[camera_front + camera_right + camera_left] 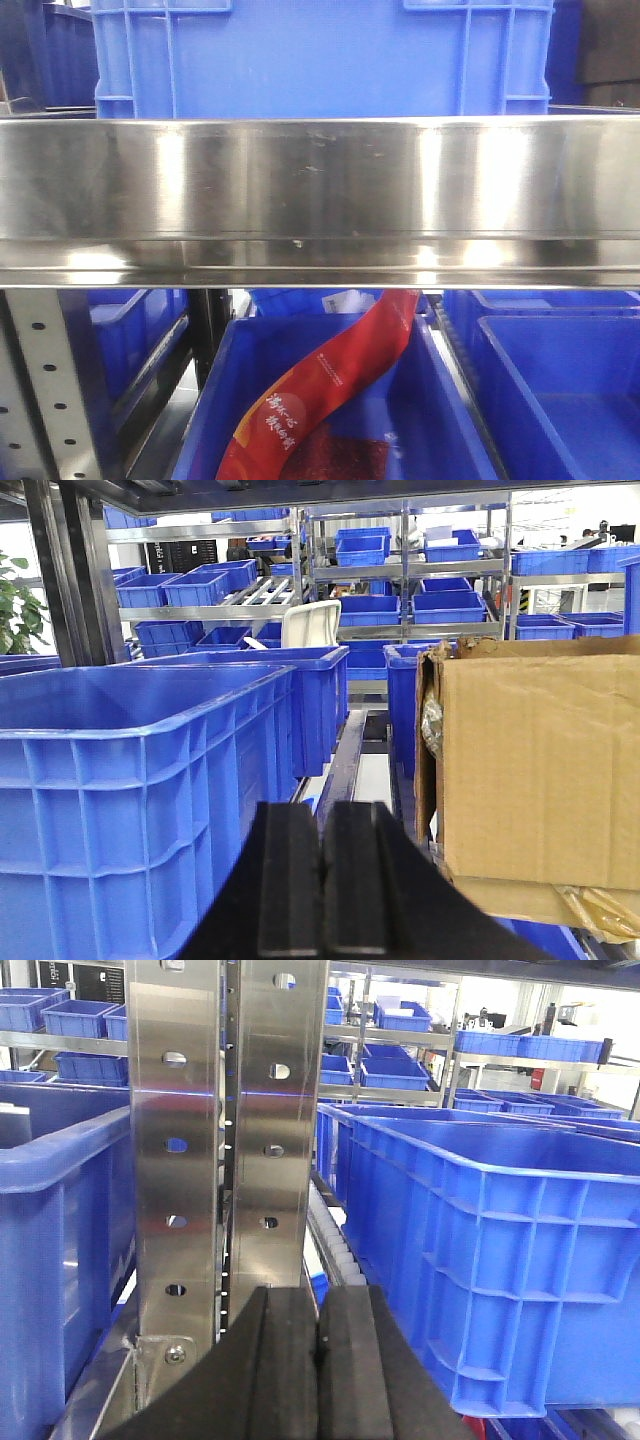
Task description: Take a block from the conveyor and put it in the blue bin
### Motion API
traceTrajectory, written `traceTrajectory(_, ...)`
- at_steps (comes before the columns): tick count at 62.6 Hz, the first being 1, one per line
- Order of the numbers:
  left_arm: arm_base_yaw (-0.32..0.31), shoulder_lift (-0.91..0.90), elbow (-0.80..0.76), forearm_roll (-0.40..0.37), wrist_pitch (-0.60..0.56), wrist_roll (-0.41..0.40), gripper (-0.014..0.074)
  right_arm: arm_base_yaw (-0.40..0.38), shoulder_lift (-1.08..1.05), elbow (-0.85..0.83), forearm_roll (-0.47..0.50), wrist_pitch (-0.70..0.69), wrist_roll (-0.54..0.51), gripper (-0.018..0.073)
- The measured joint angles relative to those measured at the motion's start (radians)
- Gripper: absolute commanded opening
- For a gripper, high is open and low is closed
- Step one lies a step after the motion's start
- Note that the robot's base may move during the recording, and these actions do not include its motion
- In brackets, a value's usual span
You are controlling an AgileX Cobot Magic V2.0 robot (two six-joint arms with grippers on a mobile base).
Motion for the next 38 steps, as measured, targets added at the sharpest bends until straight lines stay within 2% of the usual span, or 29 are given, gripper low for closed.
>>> traceTrajectory(25,0.000,0.000,0.000,0.000,0.000,0.000,-0.0111,0.000,-0.004,0.004,-0.006,-0.013,0.000,-0.0168)
traceTrajectory(38,0.000,0.000,0.000,0.000,0.000,0.000,-0.0111,-0.032,-0.118,0.112,-0.018,-0.013,0.000,-0.0168)
